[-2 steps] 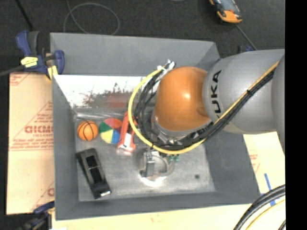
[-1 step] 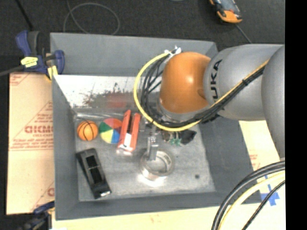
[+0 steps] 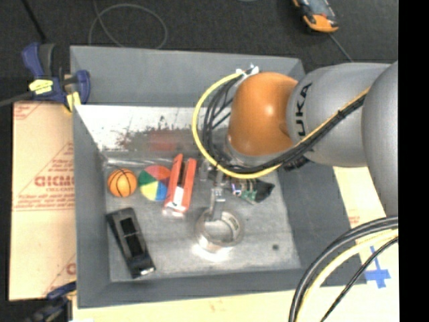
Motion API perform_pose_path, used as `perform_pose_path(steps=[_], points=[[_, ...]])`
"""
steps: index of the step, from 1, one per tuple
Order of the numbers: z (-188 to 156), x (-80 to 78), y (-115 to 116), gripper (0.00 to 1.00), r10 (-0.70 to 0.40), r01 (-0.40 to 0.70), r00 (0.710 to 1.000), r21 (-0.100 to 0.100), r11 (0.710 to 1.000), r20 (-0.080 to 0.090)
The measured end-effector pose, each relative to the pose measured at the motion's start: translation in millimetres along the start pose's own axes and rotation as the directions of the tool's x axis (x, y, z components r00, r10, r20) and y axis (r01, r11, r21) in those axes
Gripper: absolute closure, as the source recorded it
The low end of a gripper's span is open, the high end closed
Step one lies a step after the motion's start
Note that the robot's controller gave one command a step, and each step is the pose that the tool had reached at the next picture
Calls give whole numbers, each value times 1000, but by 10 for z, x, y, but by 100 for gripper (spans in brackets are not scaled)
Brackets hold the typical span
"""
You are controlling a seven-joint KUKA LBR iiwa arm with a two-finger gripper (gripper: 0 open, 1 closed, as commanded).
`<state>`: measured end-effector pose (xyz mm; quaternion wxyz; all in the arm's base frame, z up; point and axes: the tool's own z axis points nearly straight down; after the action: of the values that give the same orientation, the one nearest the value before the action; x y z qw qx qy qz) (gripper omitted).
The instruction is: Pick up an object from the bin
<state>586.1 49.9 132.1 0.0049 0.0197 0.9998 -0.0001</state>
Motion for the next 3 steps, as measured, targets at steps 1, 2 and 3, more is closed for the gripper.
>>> perform_pose_path(steps=[1,2,3], points=[[408,219,-166,0,-49,49,999,1,999,-4],[604,380,-618,100,-101,101,995,-2,995,-7],[604,380,-618,100,-100,100,995,-2,995,-7]])
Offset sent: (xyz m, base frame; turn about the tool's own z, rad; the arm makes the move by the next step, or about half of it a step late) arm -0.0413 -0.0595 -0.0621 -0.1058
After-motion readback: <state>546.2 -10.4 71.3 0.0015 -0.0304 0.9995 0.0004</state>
